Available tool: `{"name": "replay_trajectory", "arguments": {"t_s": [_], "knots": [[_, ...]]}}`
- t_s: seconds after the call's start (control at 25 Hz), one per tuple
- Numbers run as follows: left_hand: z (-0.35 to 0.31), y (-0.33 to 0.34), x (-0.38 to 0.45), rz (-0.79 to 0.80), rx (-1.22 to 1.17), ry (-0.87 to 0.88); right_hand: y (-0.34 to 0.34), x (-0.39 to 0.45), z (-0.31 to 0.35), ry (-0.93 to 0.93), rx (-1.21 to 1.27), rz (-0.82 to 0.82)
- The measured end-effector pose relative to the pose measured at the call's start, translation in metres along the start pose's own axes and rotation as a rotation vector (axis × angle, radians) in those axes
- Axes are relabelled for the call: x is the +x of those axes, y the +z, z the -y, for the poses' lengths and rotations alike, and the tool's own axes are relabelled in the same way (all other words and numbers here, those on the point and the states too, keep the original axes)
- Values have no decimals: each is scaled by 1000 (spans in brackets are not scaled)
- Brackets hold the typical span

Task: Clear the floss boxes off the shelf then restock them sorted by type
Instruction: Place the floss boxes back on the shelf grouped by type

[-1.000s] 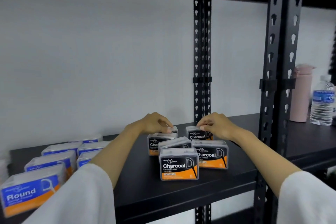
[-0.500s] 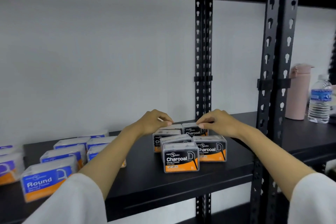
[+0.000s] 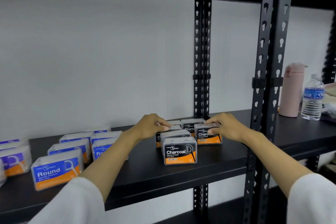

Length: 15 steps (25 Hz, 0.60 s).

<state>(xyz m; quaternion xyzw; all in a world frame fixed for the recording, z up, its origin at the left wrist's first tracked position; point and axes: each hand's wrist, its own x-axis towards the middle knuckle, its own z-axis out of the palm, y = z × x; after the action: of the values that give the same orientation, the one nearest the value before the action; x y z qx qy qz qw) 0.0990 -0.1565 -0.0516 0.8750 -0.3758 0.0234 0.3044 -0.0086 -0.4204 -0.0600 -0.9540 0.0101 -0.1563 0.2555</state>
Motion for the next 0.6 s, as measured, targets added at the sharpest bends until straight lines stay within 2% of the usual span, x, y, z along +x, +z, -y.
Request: {"name": "replay_trajectory", "arguments": {"t_s": [0.12, 0.24, 0.44, 0.6], "knots": [[1, 2, 3, -25, -22, 12, 22, 8, 4, -63, 24, -130], [0, 4, 4, -44, -45, 17, 35, 11, 11, -102, 84, -189], [-4, 4, -6, -49, -94, 16, 31, -2, 20, -97, 155, -181], [-9, 2, -26, -89, -172, 59, 23, -25, 36, -161, 243, -149]]}}
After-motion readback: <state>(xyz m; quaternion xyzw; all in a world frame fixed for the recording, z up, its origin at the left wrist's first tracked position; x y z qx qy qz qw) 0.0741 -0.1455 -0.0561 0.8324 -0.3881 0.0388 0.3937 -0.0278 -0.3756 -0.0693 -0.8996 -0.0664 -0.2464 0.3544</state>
